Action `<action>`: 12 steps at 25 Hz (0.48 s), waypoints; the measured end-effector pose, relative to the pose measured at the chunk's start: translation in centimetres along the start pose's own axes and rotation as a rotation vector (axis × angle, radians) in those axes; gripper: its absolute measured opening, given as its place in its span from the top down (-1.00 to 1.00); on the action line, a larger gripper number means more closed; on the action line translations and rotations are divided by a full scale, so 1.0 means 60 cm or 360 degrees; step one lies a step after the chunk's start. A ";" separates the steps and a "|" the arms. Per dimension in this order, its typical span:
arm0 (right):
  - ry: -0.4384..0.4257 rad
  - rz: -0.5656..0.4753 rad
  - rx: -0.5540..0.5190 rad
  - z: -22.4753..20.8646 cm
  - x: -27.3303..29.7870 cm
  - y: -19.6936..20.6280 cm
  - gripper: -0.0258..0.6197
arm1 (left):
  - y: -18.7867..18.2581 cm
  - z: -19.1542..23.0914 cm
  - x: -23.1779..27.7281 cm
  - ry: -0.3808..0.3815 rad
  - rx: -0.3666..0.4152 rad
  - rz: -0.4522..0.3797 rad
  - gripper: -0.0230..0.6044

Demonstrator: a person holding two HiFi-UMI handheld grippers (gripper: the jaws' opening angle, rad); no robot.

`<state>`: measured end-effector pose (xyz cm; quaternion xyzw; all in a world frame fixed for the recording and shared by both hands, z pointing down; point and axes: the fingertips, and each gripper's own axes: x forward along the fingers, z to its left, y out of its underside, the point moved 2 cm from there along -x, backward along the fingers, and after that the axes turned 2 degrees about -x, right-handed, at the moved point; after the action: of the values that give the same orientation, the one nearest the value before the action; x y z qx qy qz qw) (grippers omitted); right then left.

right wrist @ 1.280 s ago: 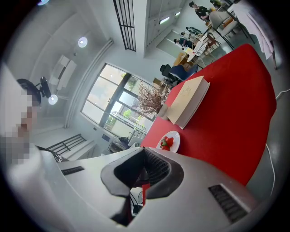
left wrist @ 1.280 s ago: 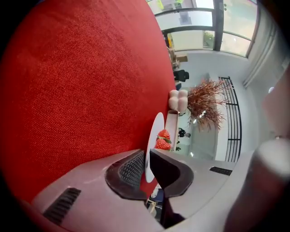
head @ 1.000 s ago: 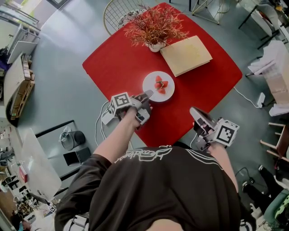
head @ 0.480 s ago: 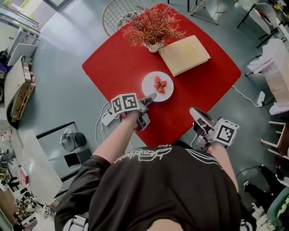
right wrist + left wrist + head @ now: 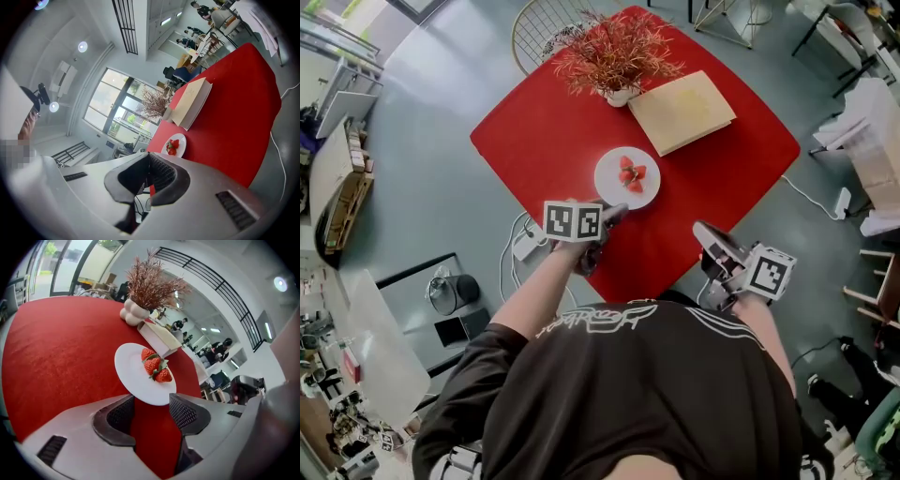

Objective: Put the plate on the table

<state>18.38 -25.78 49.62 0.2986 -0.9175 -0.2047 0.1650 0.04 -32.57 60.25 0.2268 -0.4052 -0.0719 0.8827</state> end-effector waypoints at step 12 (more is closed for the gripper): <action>0.0004 -0.0022 0.0032 0.009 -0.002 0.011 0.90 | 0.010 0.010 -0.006 -0.0148 0.0263 0.0110 0.22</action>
<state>17.94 -25.07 49.44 0.3068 -0.9172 -0.1962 0.1617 -0.70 -32.13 60.64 0.2810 -0.4581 -0.0182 0.8432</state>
